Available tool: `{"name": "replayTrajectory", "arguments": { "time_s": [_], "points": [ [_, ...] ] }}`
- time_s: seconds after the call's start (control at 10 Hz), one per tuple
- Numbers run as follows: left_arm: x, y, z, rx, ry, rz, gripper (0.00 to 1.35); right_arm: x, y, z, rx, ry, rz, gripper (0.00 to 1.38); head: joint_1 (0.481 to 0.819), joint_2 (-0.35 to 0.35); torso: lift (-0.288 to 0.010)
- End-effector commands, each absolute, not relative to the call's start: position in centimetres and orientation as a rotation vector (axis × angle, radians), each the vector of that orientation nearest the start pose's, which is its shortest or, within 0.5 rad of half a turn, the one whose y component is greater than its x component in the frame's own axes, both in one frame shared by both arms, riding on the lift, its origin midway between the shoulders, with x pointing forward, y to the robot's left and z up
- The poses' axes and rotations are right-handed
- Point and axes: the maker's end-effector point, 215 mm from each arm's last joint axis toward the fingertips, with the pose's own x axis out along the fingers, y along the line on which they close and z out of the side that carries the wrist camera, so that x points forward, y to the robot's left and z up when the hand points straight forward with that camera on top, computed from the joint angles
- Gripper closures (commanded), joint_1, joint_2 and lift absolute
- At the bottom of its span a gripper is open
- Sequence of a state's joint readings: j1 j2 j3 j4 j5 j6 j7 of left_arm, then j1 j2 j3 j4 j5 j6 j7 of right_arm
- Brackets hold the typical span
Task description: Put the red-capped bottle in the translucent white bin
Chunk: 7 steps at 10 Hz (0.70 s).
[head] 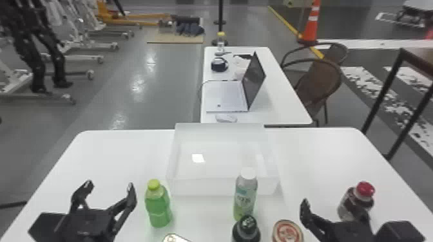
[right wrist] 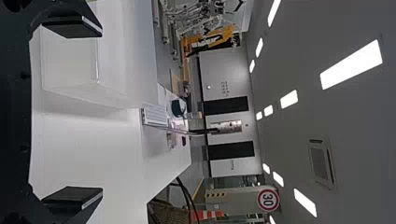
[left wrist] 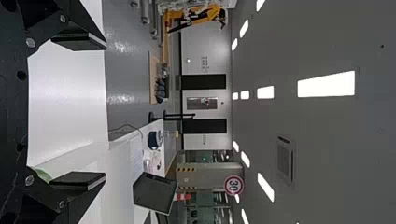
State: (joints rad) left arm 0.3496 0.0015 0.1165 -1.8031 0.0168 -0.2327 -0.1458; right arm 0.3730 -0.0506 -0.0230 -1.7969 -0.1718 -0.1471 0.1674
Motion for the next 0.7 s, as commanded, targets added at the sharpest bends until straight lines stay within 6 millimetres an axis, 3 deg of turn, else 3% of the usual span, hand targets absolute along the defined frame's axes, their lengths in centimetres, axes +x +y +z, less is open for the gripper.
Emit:
{"name": "replayTrajectory", "arguments": {
  "time_s": [0.0, 0.6],
  "points": [
    [48.10, 26.31, -33.04, 0.036, -0.116, -0.035, 0.29, 47.47, -22.16, -36.73, 0.114, -0.011, 0.139, 0.10, 0.549, 0.000, -0.100],
    [47.99, 26.40, -32.93, 0.037, -0.130, -0.033, 0.29, 47.68, -21.94, -36.91, 0.146, -0.005, 0.163, 0.10, 0.549, 0.000, -0.100]
  ]
}}
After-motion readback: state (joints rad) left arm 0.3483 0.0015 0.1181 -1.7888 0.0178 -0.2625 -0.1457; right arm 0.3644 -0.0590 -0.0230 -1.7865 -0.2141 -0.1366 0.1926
